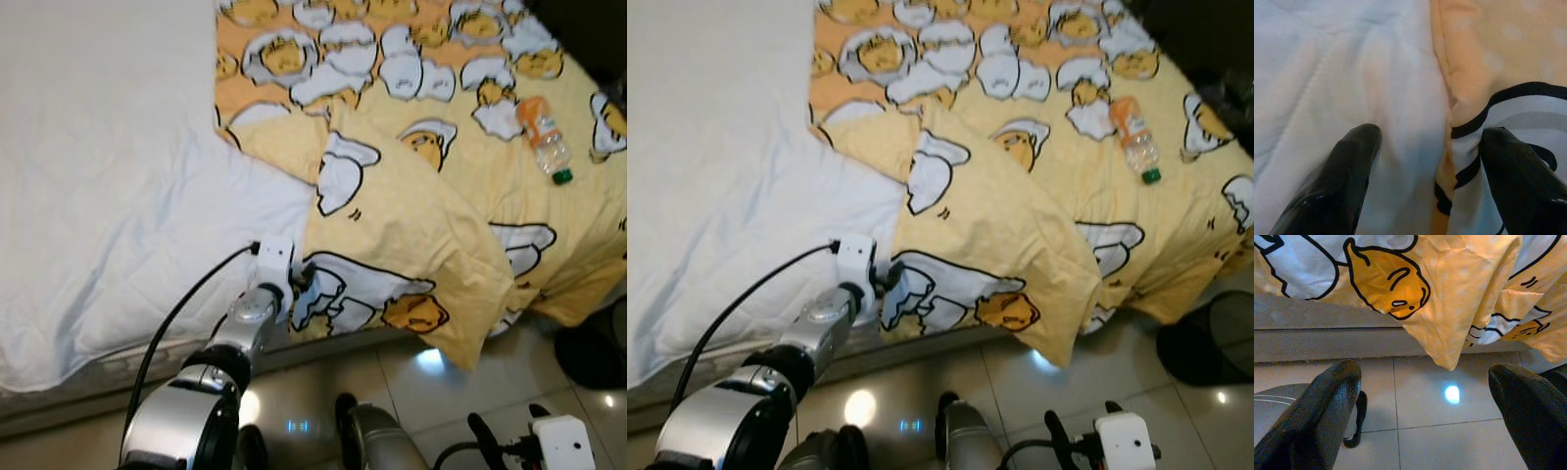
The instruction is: Clean up the room
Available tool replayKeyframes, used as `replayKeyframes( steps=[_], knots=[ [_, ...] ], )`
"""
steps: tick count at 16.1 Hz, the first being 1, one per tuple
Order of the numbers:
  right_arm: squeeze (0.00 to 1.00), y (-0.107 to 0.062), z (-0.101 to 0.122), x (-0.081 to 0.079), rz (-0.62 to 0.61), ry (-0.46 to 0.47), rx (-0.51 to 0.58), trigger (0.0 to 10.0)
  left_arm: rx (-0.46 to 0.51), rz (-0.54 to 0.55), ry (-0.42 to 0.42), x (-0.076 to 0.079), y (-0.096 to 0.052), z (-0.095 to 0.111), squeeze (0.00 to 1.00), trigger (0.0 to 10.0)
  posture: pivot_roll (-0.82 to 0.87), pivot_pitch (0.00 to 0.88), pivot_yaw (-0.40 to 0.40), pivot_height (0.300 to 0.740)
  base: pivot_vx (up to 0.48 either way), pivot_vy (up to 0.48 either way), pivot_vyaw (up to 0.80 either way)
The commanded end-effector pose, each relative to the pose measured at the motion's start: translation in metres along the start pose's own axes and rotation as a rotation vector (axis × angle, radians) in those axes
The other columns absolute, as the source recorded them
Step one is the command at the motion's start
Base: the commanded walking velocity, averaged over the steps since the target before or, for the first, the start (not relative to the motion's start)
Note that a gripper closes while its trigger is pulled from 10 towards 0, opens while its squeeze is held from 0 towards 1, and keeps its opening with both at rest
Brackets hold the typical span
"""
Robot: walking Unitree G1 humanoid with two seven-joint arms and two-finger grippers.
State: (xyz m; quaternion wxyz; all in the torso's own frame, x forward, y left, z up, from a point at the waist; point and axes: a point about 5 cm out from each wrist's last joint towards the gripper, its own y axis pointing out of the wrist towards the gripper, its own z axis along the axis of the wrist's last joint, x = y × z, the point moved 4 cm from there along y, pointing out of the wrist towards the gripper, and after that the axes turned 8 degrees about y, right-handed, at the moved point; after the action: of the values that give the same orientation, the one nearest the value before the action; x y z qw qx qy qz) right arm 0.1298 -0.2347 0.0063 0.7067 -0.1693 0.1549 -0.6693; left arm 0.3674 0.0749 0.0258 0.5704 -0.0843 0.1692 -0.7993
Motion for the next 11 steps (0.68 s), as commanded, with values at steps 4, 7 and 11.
replayKeyframes(
  steps=[4, 7, 11],
  knots=[
    [0.0, -0.011, 0.0, 0.002, -0.024, 0.007, -0.031, 10.0, -0.08, -0.094, -0.026, 0.026, -0.002, -0.02, 0.0, 10.0, -0.43, 0.304, -0.015, 0.74, 0.0, 0.0, 0.0],
    [0.0, -0.013, 0.001, 0.0, -0.027, 0.01, -0.038, 10.0, -0.058, -0.163, -0.082, 0.044, -0.001, -0.015, 0.0, 7.4, -0.44, 0.319, -0.013, 0.74, 0.0, 0.0, 0.0],
    [0.0, -0.012, 0.003, -0.002, -0.03, 0.008, -0.046, 10.0, -0.042, -0.285, 0.03, 0.068, -0.002, -0.011, 0.0, 0.0, -0.44, 0.311, -0.002, 0.74, 0.0, 0.0, 0.0]
  ],
)
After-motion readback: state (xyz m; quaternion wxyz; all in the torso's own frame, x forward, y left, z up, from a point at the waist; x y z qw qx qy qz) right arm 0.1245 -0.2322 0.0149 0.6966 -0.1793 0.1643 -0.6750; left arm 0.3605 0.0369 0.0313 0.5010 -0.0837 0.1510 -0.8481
